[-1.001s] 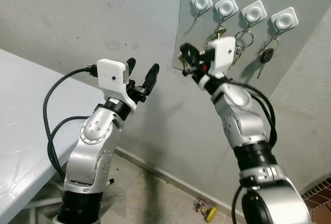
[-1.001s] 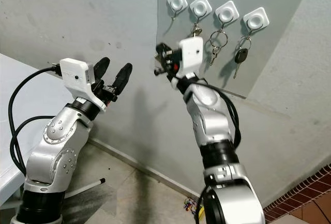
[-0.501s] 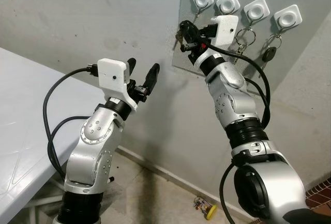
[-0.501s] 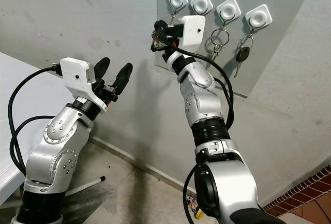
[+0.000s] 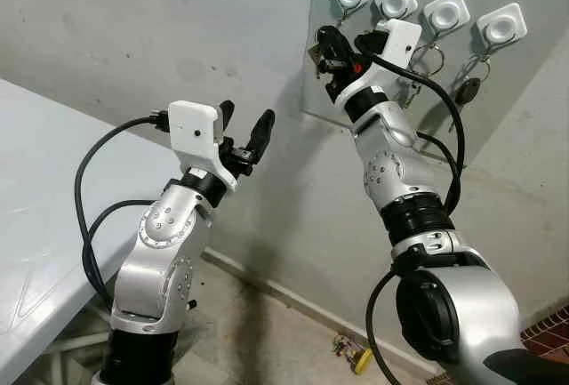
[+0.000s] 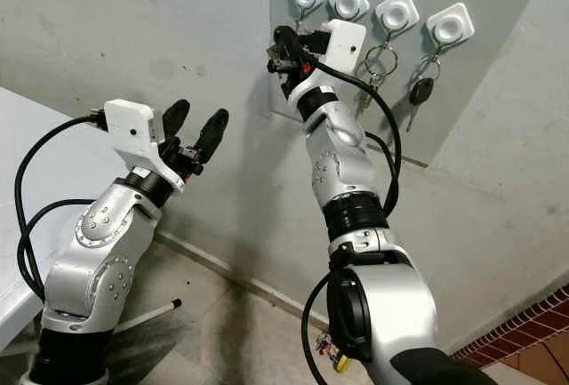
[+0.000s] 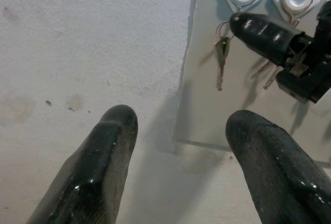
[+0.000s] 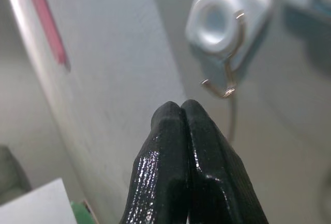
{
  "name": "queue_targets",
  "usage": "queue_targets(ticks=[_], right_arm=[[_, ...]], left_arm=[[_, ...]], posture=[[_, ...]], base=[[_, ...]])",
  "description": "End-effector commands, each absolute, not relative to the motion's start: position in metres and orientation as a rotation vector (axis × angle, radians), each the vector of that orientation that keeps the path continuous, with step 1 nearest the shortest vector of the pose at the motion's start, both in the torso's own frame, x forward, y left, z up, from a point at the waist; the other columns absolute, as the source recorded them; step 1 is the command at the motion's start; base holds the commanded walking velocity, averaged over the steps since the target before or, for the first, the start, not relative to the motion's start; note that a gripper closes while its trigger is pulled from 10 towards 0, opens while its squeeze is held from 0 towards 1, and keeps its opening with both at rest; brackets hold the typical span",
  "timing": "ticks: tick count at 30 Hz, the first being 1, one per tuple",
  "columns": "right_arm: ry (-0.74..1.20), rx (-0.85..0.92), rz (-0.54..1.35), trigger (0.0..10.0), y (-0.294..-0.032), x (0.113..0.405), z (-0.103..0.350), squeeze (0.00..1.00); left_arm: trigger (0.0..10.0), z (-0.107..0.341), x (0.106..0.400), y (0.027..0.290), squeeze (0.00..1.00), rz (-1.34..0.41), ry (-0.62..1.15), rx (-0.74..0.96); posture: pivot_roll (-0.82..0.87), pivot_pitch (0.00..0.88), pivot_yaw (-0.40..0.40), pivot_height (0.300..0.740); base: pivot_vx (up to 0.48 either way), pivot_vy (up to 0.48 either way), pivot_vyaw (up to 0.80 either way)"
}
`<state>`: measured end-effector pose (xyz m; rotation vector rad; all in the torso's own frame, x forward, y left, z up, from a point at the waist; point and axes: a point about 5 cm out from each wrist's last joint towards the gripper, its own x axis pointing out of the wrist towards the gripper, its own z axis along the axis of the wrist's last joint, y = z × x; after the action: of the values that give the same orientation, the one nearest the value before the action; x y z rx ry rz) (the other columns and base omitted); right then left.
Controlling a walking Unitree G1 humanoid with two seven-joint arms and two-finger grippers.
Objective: Hang keys on a hook
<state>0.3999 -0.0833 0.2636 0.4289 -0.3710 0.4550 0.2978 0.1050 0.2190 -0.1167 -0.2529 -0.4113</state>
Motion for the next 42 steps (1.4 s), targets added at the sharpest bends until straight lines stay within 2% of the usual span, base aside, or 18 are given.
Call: queue_targets(ticks=[1,16,28,42], right_arm=[[-0.41,0.453,0.455,10.0,-0.085,0.401,0.275,0.0],[-0.446,0.496,0.461,10.0,-0.087,0.402,0.281,0.0],[-0.422,0.464,0.494,10.0,-0.082,0.402,0.275,0.0],[-0.517,0.538,0.503,10.0,-0.088,0.399,0.291,0.0]], left_arm=[[10.0,0.223,0.296,0.104,0.0,-0.416,-0.26,-0.117],[10.0,0.223,0.297,0.104,0.0,-0.415,-0.259,-0.115],[10.0,0.223,0.298,0.104,0.0,-0.41,-0.26,-0.115],[10.0,0.224,0.299,0.105,0.0,-0.411,-0.26,-0.114]], posture=[[-0.08,0.058,-0.036,0.74],[-0.08,0.058,-0.034,0.74],[-0.08,0.057,-0.036,0.74],[-0.08,0.057,-0.031,0.74]], base=[[0.0,0.0,0.0],[0.0,0.0,0.0],[0.0,0.0,0.0],[0.0,0.0,0.0]])
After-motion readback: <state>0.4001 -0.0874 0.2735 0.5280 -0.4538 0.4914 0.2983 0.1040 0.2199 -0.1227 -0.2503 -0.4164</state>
